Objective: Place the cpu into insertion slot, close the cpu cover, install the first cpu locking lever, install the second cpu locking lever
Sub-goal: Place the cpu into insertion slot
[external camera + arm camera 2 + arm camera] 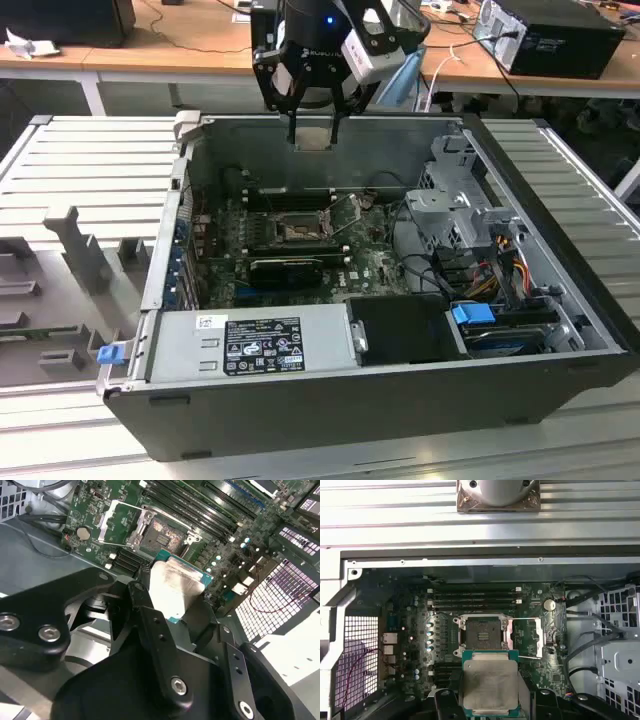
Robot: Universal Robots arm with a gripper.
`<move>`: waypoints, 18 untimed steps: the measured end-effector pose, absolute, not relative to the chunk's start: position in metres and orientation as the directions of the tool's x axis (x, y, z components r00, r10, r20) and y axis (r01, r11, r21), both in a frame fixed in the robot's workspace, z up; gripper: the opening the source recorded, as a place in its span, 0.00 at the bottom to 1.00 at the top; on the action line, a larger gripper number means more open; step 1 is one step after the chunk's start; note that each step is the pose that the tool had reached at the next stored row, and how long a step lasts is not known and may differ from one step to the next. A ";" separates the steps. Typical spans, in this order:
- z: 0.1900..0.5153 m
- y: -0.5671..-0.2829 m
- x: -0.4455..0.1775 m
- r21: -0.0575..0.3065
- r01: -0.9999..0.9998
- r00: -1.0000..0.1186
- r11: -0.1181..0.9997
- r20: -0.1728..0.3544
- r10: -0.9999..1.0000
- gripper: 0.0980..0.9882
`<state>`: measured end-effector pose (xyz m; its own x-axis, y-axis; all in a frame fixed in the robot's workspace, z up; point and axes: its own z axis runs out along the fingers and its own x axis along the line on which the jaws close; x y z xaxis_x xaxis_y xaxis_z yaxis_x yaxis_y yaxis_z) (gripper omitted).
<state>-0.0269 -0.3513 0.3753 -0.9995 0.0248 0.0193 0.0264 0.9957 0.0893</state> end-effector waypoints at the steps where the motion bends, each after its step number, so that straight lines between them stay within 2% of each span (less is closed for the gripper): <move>1: 0.375 -0.351 -0.027 0.089 0.032 -0.999 0.995 0.019 0.030 0.48; 18: 0.375 -0.351 -0.027 0.089 0.146 -0.989 0.985 0.019 0.145 0.48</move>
